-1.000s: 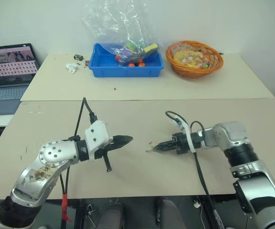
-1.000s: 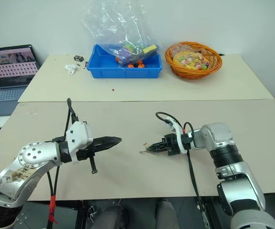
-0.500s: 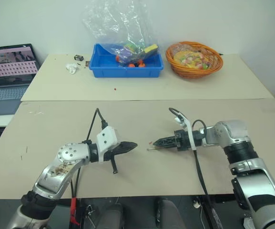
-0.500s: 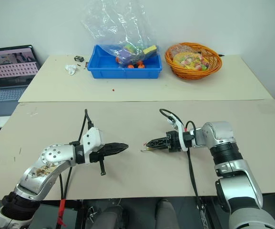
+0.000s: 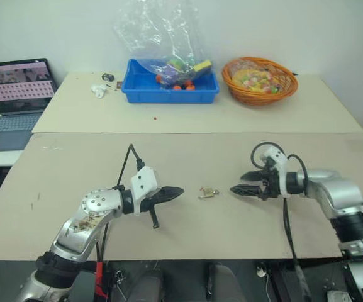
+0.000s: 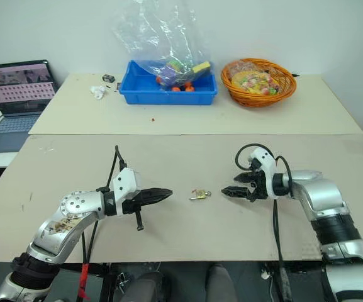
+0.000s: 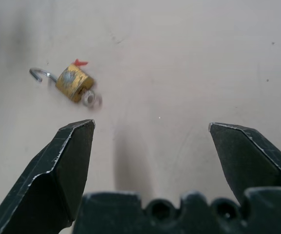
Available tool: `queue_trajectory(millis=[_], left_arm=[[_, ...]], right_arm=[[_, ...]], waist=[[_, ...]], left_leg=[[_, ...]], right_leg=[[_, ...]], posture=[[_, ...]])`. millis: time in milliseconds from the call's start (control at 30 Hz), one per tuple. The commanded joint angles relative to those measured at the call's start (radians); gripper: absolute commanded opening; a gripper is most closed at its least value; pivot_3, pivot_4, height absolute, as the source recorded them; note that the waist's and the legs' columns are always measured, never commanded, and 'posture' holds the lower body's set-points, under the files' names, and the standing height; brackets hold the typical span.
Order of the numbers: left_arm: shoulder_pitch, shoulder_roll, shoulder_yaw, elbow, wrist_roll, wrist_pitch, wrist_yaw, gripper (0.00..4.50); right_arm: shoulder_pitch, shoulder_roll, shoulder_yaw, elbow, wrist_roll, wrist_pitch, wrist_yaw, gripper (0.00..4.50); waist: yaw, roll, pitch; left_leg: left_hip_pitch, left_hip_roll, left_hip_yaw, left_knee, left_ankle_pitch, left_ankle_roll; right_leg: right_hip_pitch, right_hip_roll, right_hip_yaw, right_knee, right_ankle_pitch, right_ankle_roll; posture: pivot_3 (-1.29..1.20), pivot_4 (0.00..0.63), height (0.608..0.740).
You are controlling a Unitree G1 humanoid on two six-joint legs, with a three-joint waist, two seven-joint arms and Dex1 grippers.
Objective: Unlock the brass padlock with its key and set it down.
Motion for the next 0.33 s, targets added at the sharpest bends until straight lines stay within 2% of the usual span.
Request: queue_trajectory(millis=[33, 333], left_arm=[[-0.001, -0.005, 0.01, -0.015, 0.006, -0.004, 0.008, 0.0], [-0.022, -0.009, 0.001, 0.004, 0.005, -0.007, -0.022, 0.0]], right_arm=[[0.046, -0.008, -0.066, -0.171, 0.045, -0.047, 0.036, 4.44], [0.078, 0.01, -0.071, -0.197, 0.042, -0.036, 0.03, 4.44]], waist=[[-0.002, 0.0, 0.0], [0.007, 0.0, 0.001]], left_leg=[[0.0, 0.0, 0.0, -0.001, 0.0, 0.0], [0.001, 0.0, 0.0, 0.001, -0.001, 0.001]], right_leg=[[0.0, 0.0, 0.0, -0.001, 0.0, 0.0], [0.003, 0.0, 0.0, -0.003, -0.002, 0.003]], posture=[[0.0, 0.15, 0.732], [0.0, 0.15, 0.732]])
